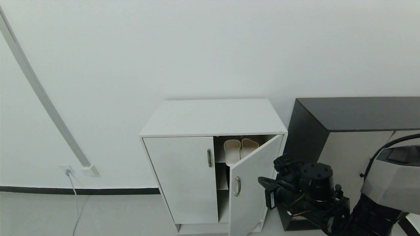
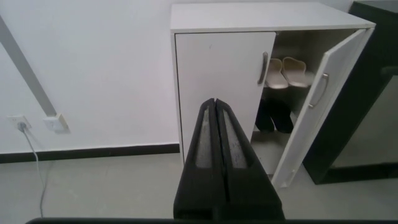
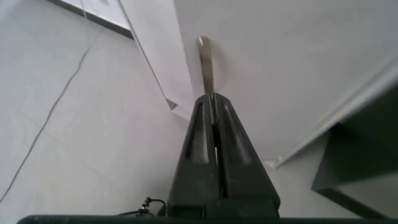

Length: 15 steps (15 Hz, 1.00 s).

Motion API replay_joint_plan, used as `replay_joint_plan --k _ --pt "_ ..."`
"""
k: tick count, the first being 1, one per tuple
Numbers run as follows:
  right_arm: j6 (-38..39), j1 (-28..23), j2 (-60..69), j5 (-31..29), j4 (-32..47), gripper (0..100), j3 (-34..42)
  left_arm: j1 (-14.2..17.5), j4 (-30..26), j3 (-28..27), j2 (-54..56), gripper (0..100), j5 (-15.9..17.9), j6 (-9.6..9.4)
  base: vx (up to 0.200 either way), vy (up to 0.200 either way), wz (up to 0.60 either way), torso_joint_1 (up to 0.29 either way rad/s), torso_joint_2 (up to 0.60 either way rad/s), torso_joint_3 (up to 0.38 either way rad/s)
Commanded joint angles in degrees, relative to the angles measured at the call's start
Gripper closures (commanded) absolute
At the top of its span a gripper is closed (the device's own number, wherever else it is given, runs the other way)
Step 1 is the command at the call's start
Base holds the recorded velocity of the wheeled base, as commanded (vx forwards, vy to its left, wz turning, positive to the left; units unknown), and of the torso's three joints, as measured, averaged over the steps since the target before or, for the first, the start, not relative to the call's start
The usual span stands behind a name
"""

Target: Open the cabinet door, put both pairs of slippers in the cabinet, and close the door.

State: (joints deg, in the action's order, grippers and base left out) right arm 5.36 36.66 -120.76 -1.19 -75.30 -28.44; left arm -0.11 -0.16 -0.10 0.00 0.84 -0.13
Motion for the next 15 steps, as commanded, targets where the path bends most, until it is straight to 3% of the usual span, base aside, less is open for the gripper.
replay_joint_plan --k 1,7,15 --pt "0.09 0.17 -1.58 -0.04 -0.11 100 -0.12 0.02 0.07 0.01 0.0 100 -0.05 0.05 0.0 0.0 0.0 0.0 0.0 0.0" --pt "0.0 -0.36 -7.21 -0.39 -0.64 100 -7.86 0.02 0.07 0.01 0.0 100 -0.14 0.13 0.0 0.0 0.0 0.0 0.0 0.0" --pt "0.0 -2.2 -14.15 -0.39 7.01 100 -22.36 0.02 0.07 0.01 0.0 100 -0.14 0.13 0.0 0.0 0.0 0.0 0.0 0.0"
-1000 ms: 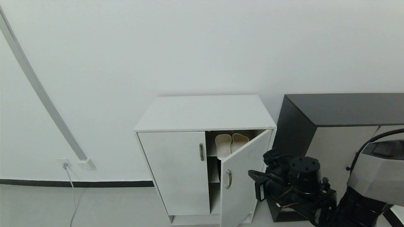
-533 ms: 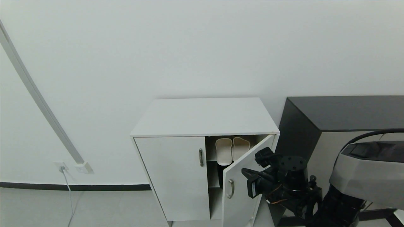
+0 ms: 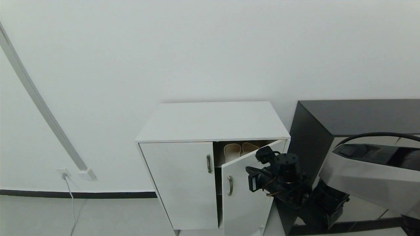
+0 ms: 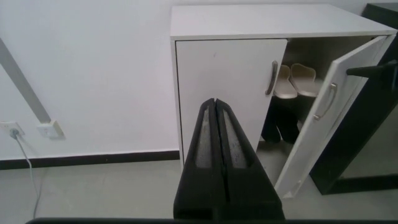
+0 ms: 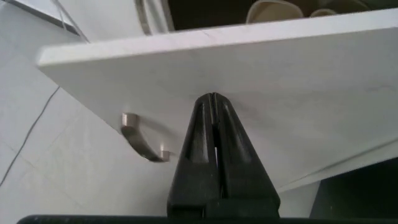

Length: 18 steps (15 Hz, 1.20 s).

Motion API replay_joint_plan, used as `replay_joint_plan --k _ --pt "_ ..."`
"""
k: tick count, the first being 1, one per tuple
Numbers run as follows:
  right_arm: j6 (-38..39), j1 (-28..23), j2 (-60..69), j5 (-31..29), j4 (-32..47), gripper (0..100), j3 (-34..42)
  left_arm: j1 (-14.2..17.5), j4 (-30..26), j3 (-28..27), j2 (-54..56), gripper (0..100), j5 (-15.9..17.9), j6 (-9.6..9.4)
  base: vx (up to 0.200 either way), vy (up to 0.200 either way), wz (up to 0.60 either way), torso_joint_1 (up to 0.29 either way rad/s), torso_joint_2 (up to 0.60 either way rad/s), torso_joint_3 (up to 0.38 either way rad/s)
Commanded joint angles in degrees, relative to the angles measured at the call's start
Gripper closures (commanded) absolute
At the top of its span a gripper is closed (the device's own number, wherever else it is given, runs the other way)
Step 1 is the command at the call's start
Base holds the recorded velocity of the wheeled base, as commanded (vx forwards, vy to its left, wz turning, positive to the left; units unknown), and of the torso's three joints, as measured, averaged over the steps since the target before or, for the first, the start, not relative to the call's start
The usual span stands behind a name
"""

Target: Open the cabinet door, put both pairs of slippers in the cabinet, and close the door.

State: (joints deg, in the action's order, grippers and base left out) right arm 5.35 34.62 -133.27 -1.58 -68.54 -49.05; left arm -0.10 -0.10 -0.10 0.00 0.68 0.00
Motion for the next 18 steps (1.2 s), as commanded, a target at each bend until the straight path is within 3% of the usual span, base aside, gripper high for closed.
replay_joint_plan --k 1,6,18 --pt "0.01 -0.34 -2.35 -0.09 1.04 100 -3.15 0.01 0.01 0.01 0.0 100 0.02 0.0 0.0 0.0 0.0 0.0 0.0 0.0" --pt "0.01 -1.13 -5.95 -0.17 3.41 100 -10.1 0.01 0.01 0.01 0.0 100 0.02 0.0 0.0 0.0 0.0 0.0 0.0 0.0" --pt "0.01 -4.21 -9.55 -0.26 6.75 100 -18.09 0.01 0.01 0.01 0.0 100 0.11 0.0 0.0 0.0 0.0 0.0 0.0 0.0"
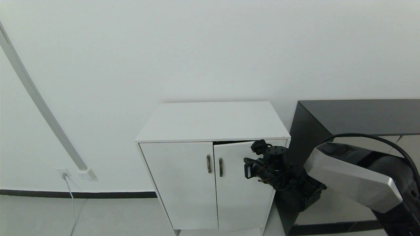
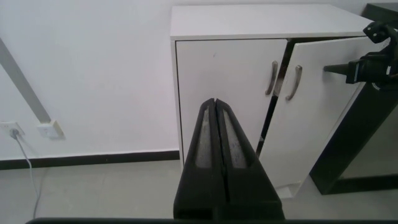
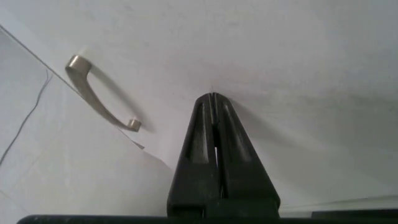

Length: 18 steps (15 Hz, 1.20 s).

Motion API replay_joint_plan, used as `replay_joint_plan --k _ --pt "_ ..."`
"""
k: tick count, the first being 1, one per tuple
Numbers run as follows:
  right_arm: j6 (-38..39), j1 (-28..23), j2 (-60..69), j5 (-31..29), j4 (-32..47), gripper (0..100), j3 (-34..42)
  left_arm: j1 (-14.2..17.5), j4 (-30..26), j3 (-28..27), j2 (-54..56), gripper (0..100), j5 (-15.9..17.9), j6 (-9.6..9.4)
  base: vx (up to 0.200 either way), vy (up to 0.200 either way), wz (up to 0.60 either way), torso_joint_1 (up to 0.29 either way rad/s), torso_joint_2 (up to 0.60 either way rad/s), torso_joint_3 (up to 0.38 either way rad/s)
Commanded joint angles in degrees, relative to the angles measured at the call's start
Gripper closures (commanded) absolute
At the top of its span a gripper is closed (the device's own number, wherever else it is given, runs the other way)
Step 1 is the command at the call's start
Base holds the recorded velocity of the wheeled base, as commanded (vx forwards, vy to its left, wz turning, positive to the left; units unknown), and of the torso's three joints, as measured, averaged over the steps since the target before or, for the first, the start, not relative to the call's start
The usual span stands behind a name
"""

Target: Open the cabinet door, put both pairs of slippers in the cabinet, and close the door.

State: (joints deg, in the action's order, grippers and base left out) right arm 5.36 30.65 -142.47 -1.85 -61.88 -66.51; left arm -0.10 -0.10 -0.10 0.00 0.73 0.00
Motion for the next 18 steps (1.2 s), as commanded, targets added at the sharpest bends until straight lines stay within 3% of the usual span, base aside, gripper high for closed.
replay_joint_plan --k 1,18 --pt "0.0 -0.59 -0.44 0.1 0.36 100 -1.25 0.01 0.01 0.01 0.0 100 0.06 0.0 0.0 0.0 0.0 0.0 0.0 0.0" --pt "0.0 -1.82 -0.53 0.1 1.94 100 -4.5 0.01 0.01 0.01 -0.09 100 0.06 0.0 0.0 0.0 0.0 0.0 0.0 0.0"
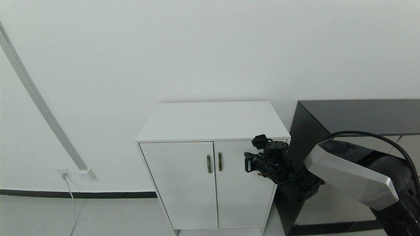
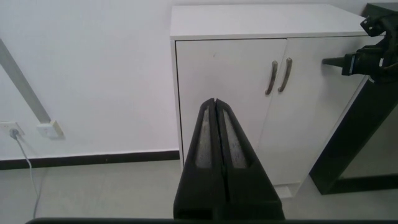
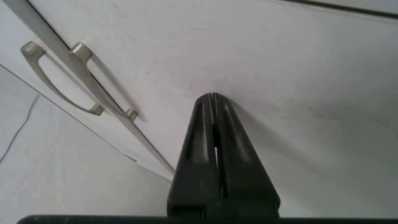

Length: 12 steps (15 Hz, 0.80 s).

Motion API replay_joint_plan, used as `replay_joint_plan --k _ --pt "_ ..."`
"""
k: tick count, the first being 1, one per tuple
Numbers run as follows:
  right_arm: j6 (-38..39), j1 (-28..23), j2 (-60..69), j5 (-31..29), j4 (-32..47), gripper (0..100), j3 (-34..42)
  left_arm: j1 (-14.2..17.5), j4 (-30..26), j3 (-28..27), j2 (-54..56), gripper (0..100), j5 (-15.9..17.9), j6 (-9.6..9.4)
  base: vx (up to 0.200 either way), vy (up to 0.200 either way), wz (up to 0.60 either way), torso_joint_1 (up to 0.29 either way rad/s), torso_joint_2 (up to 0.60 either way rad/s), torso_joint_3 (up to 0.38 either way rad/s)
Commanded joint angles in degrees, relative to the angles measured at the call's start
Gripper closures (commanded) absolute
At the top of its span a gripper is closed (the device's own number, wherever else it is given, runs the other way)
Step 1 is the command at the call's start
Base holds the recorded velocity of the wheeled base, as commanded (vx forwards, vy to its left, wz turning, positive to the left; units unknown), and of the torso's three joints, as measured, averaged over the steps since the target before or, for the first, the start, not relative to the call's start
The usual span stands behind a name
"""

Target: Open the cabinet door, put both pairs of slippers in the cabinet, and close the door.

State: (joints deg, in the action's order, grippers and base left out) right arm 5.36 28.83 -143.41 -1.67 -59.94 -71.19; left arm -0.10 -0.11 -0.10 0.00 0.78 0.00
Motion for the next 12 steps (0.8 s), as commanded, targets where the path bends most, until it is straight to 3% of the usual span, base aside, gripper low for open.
replay_joint_plan --k 1,7,12 --pt "0.0 0.0 0.41 -0.09 -0.09 100 0.27 0.01 -0.07 0.01 0.0 100 0.01 0.0 0.0 0.0 0.0 0.0 0.0 0.0" --pt "0.35 0.17 15.53 -0.53 -2.81 100 17.05 0.01 0.02 0.01 0.0 100 0.01 -0.09 0.0 0.0 0.0 0.0 0.0 0.0" --pt "0.44 -3.08 26.34 -5.1 -8.61 100 32.87 0.01 -0.07 0.01 -0.09 100 0.1 -0.09 0.0 0.0 0.0 0.0 0.0 0.0"
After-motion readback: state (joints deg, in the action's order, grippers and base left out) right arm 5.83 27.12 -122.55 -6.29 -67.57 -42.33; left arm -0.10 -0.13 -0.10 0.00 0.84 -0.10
